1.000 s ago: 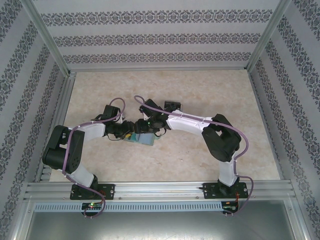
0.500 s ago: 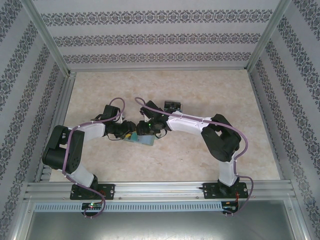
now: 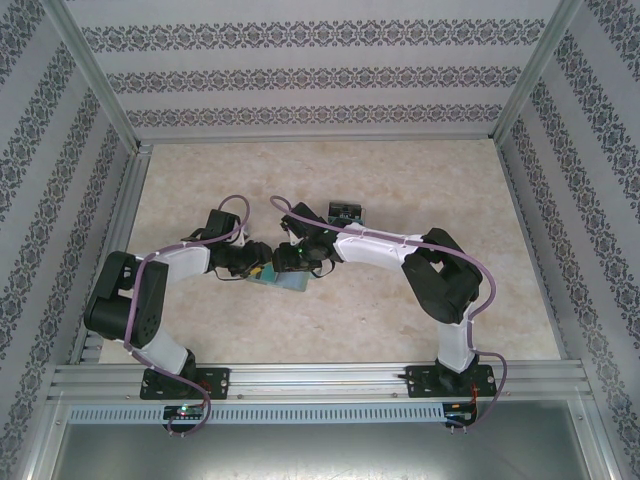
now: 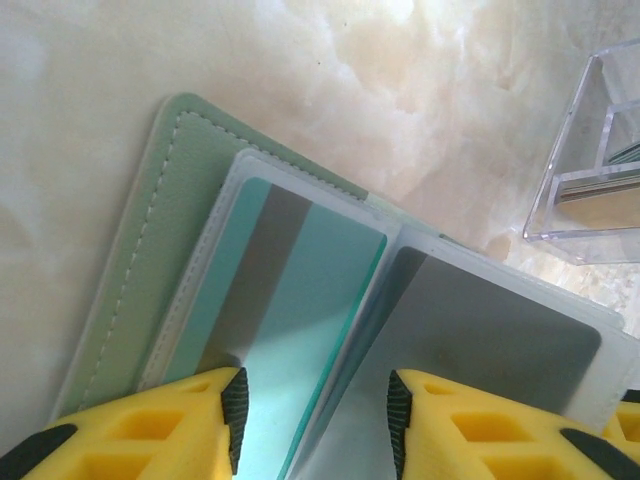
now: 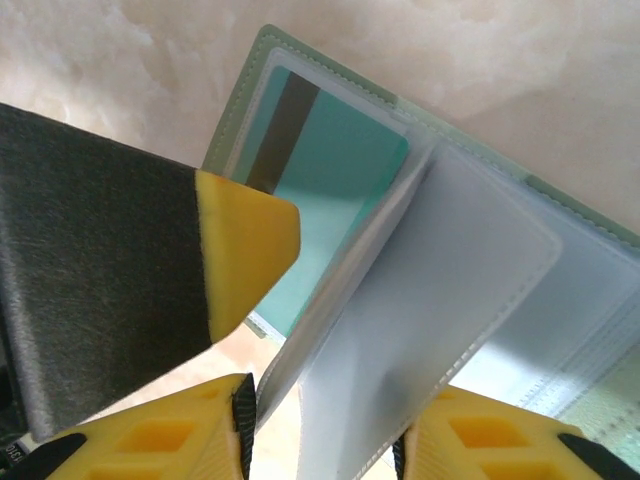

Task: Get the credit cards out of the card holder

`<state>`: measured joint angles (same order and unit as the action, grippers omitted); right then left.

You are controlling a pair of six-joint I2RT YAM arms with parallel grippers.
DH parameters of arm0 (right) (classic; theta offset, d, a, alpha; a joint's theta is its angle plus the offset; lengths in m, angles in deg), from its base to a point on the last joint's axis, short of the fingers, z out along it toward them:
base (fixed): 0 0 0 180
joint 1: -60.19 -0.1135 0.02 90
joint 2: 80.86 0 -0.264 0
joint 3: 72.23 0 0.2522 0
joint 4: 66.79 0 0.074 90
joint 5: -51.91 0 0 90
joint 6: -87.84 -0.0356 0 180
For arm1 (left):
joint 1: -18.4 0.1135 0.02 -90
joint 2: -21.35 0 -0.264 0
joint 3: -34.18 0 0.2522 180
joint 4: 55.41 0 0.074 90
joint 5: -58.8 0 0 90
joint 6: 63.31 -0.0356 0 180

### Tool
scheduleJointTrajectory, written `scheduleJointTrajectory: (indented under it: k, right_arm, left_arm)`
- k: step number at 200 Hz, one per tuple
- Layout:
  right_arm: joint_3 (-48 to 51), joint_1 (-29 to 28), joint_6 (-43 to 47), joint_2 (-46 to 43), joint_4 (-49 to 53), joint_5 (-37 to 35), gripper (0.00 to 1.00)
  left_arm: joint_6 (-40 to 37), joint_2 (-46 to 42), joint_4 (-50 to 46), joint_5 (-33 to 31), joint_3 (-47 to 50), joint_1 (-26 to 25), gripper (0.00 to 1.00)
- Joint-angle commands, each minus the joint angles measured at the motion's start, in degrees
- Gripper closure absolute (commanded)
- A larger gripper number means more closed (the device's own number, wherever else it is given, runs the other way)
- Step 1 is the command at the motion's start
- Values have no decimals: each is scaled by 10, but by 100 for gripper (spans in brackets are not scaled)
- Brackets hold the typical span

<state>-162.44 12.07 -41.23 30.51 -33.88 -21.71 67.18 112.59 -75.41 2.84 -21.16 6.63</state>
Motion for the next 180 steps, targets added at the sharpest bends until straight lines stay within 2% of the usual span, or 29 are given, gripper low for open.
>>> scheduleJointTrajectory:
  k: [1,58,95,120,180]
  right_arm:
    - [1,1,6,12,19,0,57]
    - [-31,-3,14,43,21,16,51]
    - [-48,-3,16,53,24,20,51]
    - [-48,-2,15,46,22,20,50]
    - [-53,2,-8,57,-5,46,49]
  left_arm:
    - [-10,-23,-56,-29,-6,20,54]
    - [-10,-89,-86,-35,-7,57,49]
    - [-3,-77,-72,-23,3,58,50]
    - [-7,-71,-77,-42,4,60,49]
    - [3,-44,-70,-69,5,97,50]
